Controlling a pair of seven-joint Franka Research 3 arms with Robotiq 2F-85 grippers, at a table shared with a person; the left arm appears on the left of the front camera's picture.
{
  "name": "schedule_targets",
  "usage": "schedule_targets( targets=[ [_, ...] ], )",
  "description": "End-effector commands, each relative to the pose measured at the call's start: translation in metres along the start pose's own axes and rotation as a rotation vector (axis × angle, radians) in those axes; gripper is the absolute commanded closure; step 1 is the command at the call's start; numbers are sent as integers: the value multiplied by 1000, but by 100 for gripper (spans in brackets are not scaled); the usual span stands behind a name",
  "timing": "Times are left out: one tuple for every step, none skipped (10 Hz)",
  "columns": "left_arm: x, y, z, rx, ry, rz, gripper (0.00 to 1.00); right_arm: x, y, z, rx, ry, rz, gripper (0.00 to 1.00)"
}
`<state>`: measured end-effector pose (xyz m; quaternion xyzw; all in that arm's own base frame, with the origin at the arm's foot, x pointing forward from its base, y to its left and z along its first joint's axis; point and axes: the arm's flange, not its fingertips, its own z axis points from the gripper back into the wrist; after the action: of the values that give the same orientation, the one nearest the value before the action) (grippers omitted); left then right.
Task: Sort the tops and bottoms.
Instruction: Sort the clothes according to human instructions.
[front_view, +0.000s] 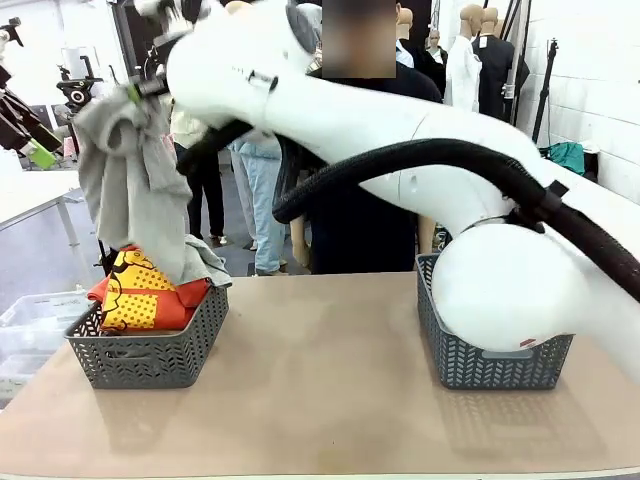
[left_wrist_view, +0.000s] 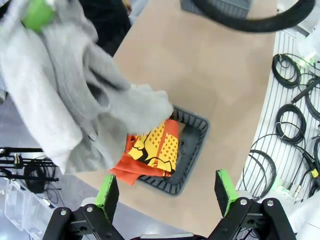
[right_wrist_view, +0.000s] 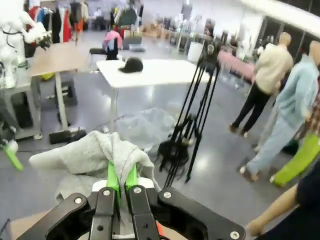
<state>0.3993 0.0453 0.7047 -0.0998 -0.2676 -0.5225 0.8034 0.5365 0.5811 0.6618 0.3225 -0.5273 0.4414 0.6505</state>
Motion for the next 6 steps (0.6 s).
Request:
schedule_targets(
  targets=[
    [0,-1,1,0,-3,-3,0,6,-18,-80,20,70,-131,100],
    [0,-1,1,0,-3,-3,0,-18,-16,-90,41,133,-164,100],
    [0,-1,1,0,-3,-3,0,-43,-13,-97,37,250,-132,100],
    [0,-1,1,0,-3,-3,0,-63,-11,-97,118,418,-115,100],
    [0,-1,1,0,-3,-3,0,-81,1,-54,30,173,-139,100],
    [0,-1,1,0,-3,-3,0,-81,1,-54,30,173,-139,100]
  ],
)
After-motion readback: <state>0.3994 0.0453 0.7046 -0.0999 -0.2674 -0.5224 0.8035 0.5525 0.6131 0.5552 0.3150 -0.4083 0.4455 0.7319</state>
